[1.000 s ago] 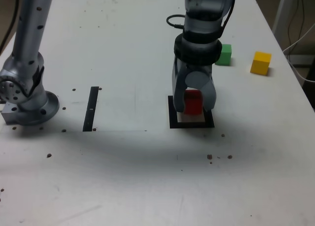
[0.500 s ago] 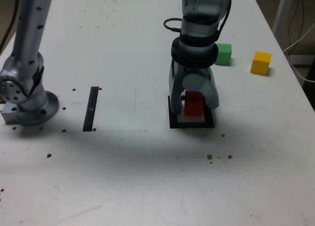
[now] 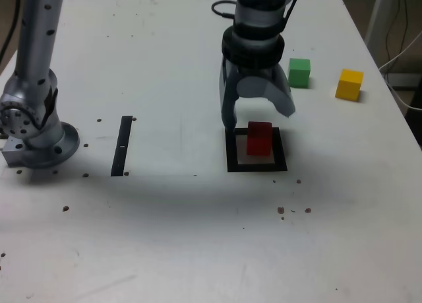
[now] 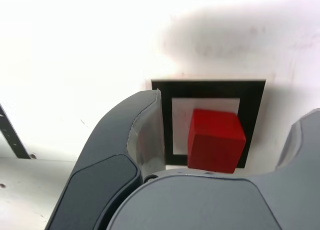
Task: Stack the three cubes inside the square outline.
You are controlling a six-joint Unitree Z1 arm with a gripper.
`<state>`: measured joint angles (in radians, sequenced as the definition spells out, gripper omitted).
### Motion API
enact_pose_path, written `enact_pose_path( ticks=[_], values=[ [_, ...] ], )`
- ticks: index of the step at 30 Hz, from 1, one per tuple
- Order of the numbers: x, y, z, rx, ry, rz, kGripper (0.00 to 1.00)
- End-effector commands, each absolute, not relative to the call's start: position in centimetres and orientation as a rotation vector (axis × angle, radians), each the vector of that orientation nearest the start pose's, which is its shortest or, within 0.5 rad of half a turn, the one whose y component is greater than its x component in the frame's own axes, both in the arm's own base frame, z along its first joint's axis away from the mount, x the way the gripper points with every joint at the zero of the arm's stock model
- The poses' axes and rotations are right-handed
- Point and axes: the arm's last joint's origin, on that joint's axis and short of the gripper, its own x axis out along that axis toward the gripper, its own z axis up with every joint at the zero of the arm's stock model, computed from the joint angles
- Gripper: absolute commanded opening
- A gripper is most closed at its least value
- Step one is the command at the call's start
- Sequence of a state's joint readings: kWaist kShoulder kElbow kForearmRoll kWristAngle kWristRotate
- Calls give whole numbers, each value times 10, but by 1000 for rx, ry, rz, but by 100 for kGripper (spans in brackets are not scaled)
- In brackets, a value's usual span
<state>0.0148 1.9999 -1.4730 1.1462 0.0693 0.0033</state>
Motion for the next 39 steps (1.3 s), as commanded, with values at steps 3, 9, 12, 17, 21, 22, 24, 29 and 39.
enact_pose_path(
  ticks=[3,9,12,17,21,22,24,29,39],
  values=[
    [356,19,256,77,1663,69,99],
    [377,30,268,136,1657,24,100],
    [389,35,271,161,1661,-5,100],
    [410,42,272,202,1668,-54,100],
    [427,48,269,232,1670,-88,99],
    [432,50,267,241,1669,-98,99],
    [440,52,265,253,1666,-110,99],
    [459,58,264,302,1639,-126,99],
    [490,81,254,370,1606,-126,99]
  ],
)
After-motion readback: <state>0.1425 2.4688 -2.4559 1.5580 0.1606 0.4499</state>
